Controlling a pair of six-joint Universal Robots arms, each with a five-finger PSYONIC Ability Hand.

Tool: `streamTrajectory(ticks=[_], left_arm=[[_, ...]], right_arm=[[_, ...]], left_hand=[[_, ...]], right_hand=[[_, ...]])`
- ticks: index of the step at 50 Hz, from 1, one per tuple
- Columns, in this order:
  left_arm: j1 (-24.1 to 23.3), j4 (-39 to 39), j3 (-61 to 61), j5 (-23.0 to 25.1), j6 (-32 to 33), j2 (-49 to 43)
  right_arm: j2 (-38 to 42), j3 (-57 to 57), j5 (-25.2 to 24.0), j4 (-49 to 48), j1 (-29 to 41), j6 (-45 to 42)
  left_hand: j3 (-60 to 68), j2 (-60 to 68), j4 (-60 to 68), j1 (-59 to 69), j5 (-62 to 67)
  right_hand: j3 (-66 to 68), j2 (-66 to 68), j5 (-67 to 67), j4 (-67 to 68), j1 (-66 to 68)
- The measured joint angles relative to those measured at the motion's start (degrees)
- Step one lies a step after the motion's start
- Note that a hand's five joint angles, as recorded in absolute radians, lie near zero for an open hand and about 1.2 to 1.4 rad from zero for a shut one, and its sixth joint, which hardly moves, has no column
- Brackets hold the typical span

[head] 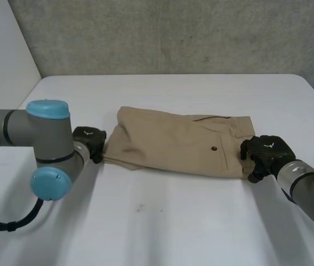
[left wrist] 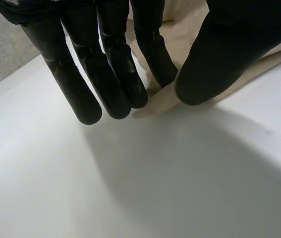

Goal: Fold the shorts.

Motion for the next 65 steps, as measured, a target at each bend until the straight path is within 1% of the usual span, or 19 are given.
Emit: streamTrajectory(ticks=[6,11,12,13,14,15,18,24,32,38,53,56,65], left_arm=[[-0.92,0.29,-4.41,-0.45,-1.12,3.03],[-1.47,0.47,-6.0,-0.43,-2.32,3.75],[-1.55,0.53,-6.16,-0.38,-2.56,3.76],[-1.59,0.63,-6.22,-0.34,-2.71,3.76],[-1.59,0.63,-6.22,-0.34,-2.71,3.76],[-1.64,0.92,-6.21,-0.27,-2.91,3.81],[-1.65,1.7,-5.97,-0.13,-3.09,4.07],[-1.49,3.82,-5.2,1.03,-3.54,5.12],[-0.86,5.16,-1.56,7.1,-6.58,5.36],[-0.76,5.09,0.07,9.03,-8.76,5.42],[-0.64,5.28,-0.03,8.91,-9.23,8.76],[-0.56,5.42,0.55,8.84,-9.17,8.24],[-0.38,5.29,3.76,8.61,-8.79,2.71]], right_arm=[[-0.06,0.0,0.01,0.09,0.01,0.0],[-0.07,0.04,0.01,0.15,0.0,0.0],[-0.08,0.06,0.01,0.17,0.0,0.0],[-0.08,0.08,0.01,0.18,0.0,0.0],[-0.08,0.08,0.01,0.18,0.0,0.0],[-0.08,0.12,-0.01,0.18,0.0,0.0],[-0.08,0.16,-0.03,0.19,0.0,0.0],[-0.08,0.17,-0.02,0.19,-0.03,0.0],[-0.08,0.18,0.01,0.18,-0.03,0.0],[-0.05,0.17,0.02,0.18,-0.18,0.0],[-0.01,-0.17,0.01,0.06,-0.4,-0.07],[0.0,-0.18,0.0,0.02,-0.39,-0.08],[0.02,-0.19,-0.06,0.0,-0.5,-0.09]], left_hand=[[0.0,0.36,0.0,0.0,0.0],[-1.41,-1.21,-1.29,-0.14,-0.37],[-15.97,-16.21,-15.37,-13.15,-12.44],[-18.04,-19.38,-18.51,-16.53,-15.5],[-18.04,-19.38,-18.51,-16.53,-15.5],[-30.71,-31.52,-31.39,-25.89,-28.28],[-33.61,-34.1,-34.47,-25.89,-31.59],[-33.63,-34.34,-34.68,-25.89,-31.93],[-33.62,-34.33,-34.67,-27.36,-31.83],[-33.51,-34.17,-34.46,-27.36,-31.71],[-33.51,-34.17,-34.46,-27.36,-31.71],[-33.51,-34.18,-34.46,-27.36,-31.71],[-33.56,-34.18,-34.46,-27.36,-31.71]], right_hand=[[0.0,0.0,0.0,0.0,0.0],[0.0,0.0,0.0,0.0,0.0],[0.0,0.0,0.01,0.0,0.0],[0.0,0.0,0.0,0.0,0.0],[0.0,0.0,0.0,0.0,0.0],[0.0,0.0,0.0,0.0,0.0],[0.0,0.0,0.0,0.0,0.0],[0.0,0.0,0.0,0.0,0.0],[0.0,0.0,-0.01,0.0,0.0],[0.0,0.0,0.0,0.0,0.0],[0.0,-0.01,0.0,0.0,0.0],[0.0,-0.01,0.0,0.0,0.0],[0.0,-0.01,0.0,0.0,0.0]])
